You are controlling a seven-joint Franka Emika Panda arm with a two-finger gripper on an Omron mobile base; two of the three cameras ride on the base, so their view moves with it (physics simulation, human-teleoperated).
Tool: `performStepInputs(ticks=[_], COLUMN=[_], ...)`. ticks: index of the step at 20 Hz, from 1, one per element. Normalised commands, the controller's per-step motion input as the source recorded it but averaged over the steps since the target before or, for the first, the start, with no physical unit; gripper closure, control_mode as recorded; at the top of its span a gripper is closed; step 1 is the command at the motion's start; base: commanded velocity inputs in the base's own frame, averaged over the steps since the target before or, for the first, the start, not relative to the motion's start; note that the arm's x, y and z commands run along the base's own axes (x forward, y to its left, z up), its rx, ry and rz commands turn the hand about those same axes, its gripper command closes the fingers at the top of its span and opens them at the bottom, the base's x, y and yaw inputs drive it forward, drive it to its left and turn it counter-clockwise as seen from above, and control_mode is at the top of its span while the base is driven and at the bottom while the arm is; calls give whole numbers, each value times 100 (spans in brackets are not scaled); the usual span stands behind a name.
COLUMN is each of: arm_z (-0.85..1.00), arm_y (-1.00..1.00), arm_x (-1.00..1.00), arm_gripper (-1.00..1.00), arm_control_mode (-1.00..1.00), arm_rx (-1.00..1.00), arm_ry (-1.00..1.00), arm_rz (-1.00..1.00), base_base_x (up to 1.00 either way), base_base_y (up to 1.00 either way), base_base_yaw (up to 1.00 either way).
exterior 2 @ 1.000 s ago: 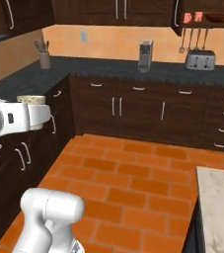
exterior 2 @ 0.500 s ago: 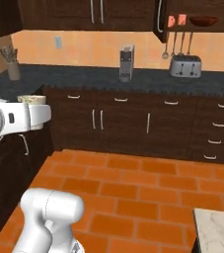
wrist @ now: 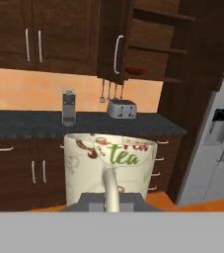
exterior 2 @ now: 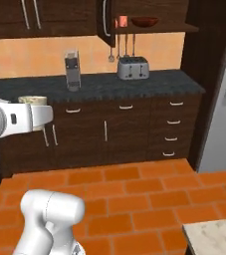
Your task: Gather all objects into one cabinet and sort the glasses and bowls to opposite sides.
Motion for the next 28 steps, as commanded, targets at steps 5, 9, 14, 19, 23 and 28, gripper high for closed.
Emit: performStepInputs(ticks=[5, 9, 14, 19, 23, 28], arm_z=[0, 0, 0, 0, 0, 0], arm_y=[0, 0, 0, 0, 0, 0], arm_x=[0, 0, 0, 0, 0, 0], arm_gripper=[100, 100, 100, 100, 100, 100], arm_control_mode=[100, 100, 100, 100, 100, 100], arm_rx=[0, 0, 0, 0, 0, 0], arm_ry=[0, 0, 0, 0, 0, 0], arm_rz=[0, 0, 0, 0, 0, 0], base_base_x=[73, 98, 100, 99, 86, 83], base_base_y=[0, 9, 4, 0, -10, -20], base_base_yaw=[-58, -41, -25, -20, 14, 53])
